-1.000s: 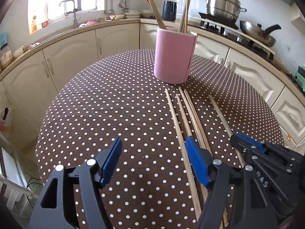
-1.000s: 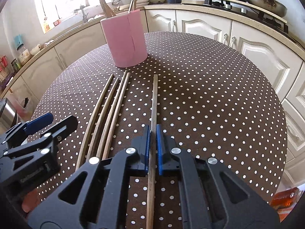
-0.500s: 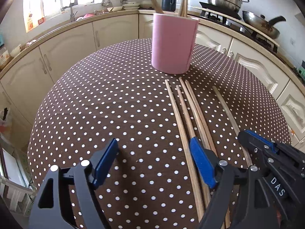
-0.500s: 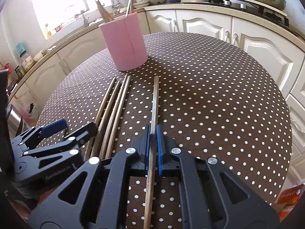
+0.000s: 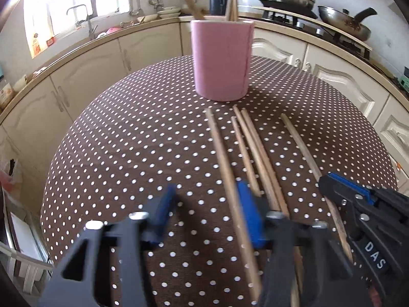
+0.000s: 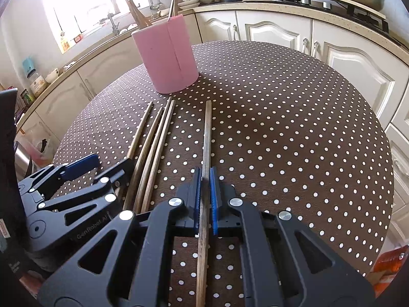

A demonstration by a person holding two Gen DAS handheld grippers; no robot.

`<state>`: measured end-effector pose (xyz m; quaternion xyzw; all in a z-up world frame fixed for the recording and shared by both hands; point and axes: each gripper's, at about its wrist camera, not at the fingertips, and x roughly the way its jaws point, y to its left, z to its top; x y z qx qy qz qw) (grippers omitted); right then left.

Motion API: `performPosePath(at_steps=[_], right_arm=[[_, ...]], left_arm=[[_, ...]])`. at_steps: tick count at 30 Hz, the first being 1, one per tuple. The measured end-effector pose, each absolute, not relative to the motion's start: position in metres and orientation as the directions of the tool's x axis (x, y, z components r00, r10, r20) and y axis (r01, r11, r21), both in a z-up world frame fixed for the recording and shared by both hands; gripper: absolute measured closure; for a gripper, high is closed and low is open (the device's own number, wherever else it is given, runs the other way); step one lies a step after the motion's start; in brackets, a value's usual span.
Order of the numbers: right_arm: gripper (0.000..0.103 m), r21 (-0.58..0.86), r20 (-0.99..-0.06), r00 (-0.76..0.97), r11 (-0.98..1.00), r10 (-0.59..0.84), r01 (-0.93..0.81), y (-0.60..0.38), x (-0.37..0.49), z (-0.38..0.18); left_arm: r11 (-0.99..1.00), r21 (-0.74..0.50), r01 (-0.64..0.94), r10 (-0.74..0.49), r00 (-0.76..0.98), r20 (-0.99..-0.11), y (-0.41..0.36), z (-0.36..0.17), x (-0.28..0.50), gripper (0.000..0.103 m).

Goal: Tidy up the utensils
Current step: 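Close the left gripper on the same chopstick beside the right gripper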

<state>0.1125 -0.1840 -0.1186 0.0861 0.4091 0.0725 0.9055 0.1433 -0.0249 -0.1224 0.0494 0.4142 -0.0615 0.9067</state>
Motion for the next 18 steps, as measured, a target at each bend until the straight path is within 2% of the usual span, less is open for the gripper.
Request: performPosePath(at_steps=[2,3,14,18], right_arm=[[0.096,0.208,-0.729,0.655,0.976,0.197,-0.061,-0.183,0.112,-0.119],[0.096,0.207,-0.729,0.656,0.976,0.195,-0.061,-0.183,0.111,-0.119],[0.096,0.195,-0.716,0.674,0.979,0.179,-0.052,-0.181,0.104,-0.115],[0.096,0.192,-0.711,0.683,0.980,0.171,-0.045,-0.181,0.103,-0.109]], left_arm=[[0.983,0.040,0.180,-0.088,0.650,-0.755,-0.029,-0.122,0.142,0.089],[0.984,0.038,0.176,-0.087,0.650,-0.754,-0.028,-0.122,0.142,0.094],[0.980,-0.125,0.156,-0.197,0.645,-0.738,0.007,-0.122,0.136,0.096],[0.979,-0.131,0.153,-0.200,0.656,-0.728,0.018,-0.121,0.133,0.096]])
